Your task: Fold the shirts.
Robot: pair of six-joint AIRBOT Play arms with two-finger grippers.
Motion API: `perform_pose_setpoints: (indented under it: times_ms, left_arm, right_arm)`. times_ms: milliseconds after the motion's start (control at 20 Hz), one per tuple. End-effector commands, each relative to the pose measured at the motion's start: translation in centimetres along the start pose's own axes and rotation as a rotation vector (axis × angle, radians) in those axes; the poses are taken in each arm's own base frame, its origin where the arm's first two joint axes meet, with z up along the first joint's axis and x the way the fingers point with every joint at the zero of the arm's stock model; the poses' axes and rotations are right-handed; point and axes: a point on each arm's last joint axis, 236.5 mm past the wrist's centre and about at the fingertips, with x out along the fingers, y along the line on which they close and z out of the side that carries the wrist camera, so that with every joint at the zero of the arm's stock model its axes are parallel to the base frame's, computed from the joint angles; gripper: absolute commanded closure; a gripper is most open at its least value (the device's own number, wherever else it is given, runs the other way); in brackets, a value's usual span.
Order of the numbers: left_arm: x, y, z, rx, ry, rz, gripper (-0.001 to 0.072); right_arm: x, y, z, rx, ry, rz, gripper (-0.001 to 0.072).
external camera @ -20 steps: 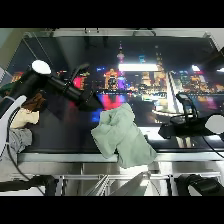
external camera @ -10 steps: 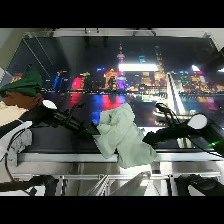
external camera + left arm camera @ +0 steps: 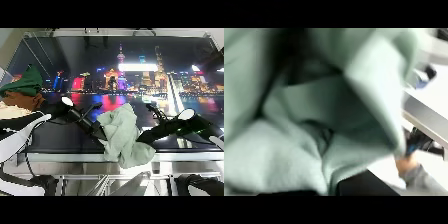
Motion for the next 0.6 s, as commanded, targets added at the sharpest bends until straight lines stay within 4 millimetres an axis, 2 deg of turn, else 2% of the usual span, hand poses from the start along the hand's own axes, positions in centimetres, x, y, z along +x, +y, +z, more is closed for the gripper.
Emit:
perform_pose_setpoints:
  times_ms: [0,100,200,300,350,400,450,550]
  left_arm:
    - [-3.9,-7.1,0.4,0.199,-0.007,-0.079,0.0696]
    - [-8.7,-10.3,1.5,0.287,-0.163,-0.056,0.0689]
    - [-14.3,-14.1,1.7,0.36,-0.359,-0.086,0.0688]
    - [-20.2,-18.7,0.6,0.435,-0.569,-0.149,0.0688]
    - [-22.3,-20.6,-0.2,0.483,-0.65,-0.175,0.0688]
    - [-23.7,-22.2,-1.2,0.525,-0.709,-0.188,0.0687]
    - [-24.5,-23.4,-2.2,0.552,-0.746,-0.179,0.0687]
    - [-24.1,-24.9,-3.8,0.573,-0.755,-0.151,0.0687]
  right_arm:
    - [-5.6,2.6,4.5,-0.107,-0.143,0.006,0.0686]
    - [-12.4,2.6,8.1,-0.143,-0.326,-0.115,0.0686]
    - [-20.5,2.7,10.0,-0.15,-0.52,-0.271,0.0686]
    - [-29.6,4.3,10.9,-0.179,-0.756,-0.446,0.0687]
    - [-33.0,6.2,10.9,-0.216,-0.861,-0.504,0.0687]
    - [-35.5,9.1,10.9,-0.295,-0.952,-0.533,0.0686]
    - [-36.5,12.1,10.9,-0.377,-1.015,-0.531,0.0687]
    - [-36.5,17.2,10.4,-0.493,-1.08,-0.491,0.0686]
